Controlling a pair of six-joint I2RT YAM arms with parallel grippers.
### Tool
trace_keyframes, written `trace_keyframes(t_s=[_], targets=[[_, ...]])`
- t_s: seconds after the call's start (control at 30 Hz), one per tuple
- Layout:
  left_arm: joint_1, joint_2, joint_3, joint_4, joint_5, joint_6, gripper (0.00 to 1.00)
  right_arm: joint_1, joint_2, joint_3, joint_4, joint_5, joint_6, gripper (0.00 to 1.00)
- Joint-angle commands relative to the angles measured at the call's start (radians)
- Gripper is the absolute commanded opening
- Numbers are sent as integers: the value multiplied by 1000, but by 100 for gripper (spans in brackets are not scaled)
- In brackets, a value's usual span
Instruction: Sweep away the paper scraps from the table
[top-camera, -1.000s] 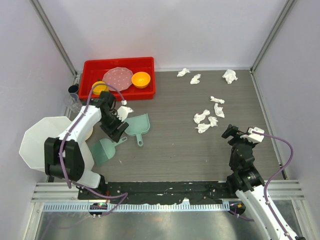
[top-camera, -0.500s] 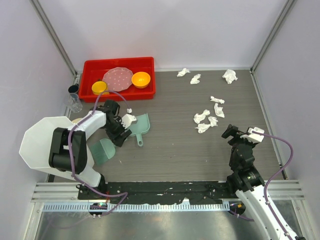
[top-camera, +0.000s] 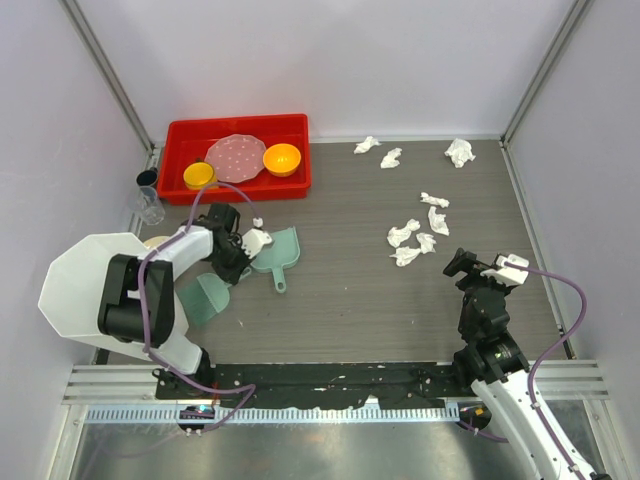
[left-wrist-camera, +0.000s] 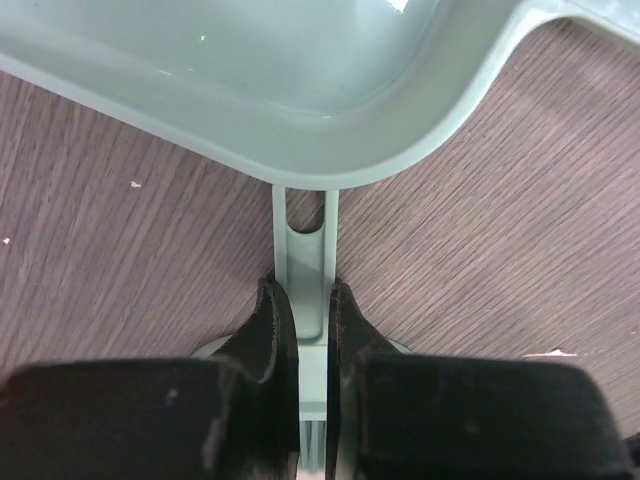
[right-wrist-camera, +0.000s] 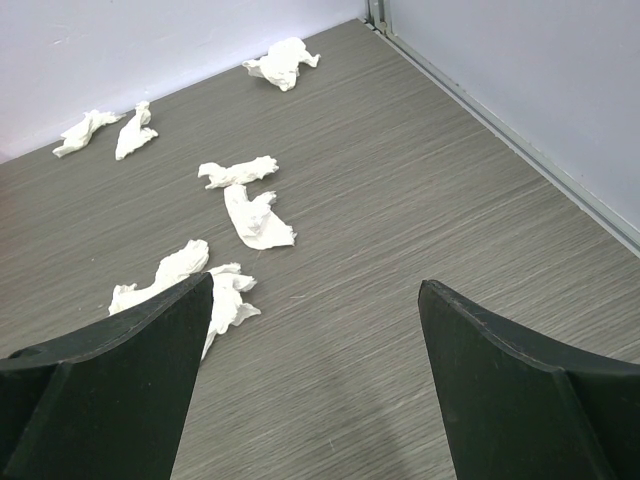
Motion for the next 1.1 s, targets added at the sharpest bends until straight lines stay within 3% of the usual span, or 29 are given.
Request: trace_keyframes(t_s=[0.0, 0.13, 0.3, 0.5, 0.67, 0.77, 0.8, 0.87, 0.93, 0.97, 1.07], targets=[[-5, 22, -90, 45, -3, 11, 0, 0, 2, 8, 49, 10, 0, 89], [-3, -43, -70, 17, -27, -40, 0, -3, 2, 17, 38, 2, -3, 89], [13, -191, -9, -61, -32, -86, 0, -3, 50, 99, 23, -140, 26, 88], [13, -349, 39, -147, -20, -90, 0, -3, 332, 281, 51, -393, 105, 87], [12, -434, 100, -198, 63, -116, 0, 8, 658, 459, 159, -679, 293, 84], [9, -466, 135, -195, 185, -136, 0, 100, 821, 583, 213, -714, 356, 84], [0, -474, 151, -192, 227, -150, 0, 203, 853, 617, 224, -660, 349, 84], [-14, -491, 163, -170, 245, -170, 0, 298, 927, 710, 256, -630, 329, 86], [-36, -511, 172, -161, 262, -184, 0, 350, 1051, 763, 336, -718, 376, 87], [-42, -514, 174, -158, 265, -189, 0, 359, 1092, 809, 365, -836, 435, 87], [-60, -518, 175, -158, 272, -204, 0, 427, 1237, 910, 373, -871, 459, 87]])
